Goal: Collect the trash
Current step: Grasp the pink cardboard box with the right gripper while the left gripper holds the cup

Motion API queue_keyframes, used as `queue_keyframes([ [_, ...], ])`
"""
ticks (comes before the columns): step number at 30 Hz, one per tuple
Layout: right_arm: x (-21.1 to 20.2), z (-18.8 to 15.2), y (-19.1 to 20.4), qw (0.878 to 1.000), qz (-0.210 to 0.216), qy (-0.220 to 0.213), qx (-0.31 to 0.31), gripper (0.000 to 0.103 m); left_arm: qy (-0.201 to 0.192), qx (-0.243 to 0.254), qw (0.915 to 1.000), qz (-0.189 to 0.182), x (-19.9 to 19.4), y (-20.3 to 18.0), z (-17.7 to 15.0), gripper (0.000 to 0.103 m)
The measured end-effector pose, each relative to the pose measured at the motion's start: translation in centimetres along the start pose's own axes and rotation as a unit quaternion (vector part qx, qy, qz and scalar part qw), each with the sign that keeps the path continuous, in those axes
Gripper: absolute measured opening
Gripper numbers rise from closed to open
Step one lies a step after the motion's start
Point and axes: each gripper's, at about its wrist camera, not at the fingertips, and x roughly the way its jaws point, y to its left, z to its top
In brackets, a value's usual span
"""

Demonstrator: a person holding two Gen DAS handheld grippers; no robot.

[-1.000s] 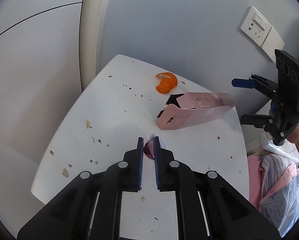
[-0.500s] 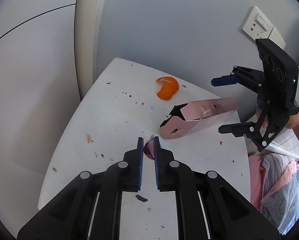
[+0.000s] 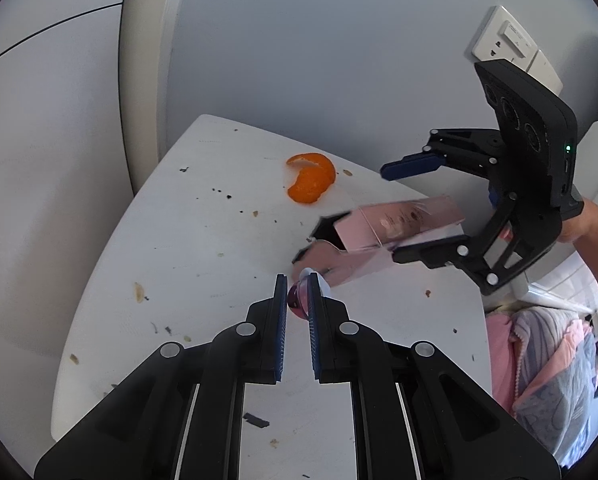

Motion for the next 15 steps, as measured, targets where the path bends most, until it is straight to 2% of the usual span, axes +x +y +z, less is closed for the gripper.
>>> queue_keyframes([
  [3,0.2,-0.1,-0.1,1.0,0.002,0.004,0.0,0.073,0.001,0.002,1.0,-0.004,0.1,-0.3,-0.1,0.009],
  [7,0.7,-0.4,0.0,1.0,0.011,0.014,-0.005,0.066,0.001,0.004,1.0,-0.009,0.2,-0.7,-0.1,0.009],
  [15,1.0,-0.8,0.1,1.0,0.022,0.022,-0.002,0.037,0.001,0.01,0.9999,-0.014,0.4,-1.7,0.1,0.009],
])
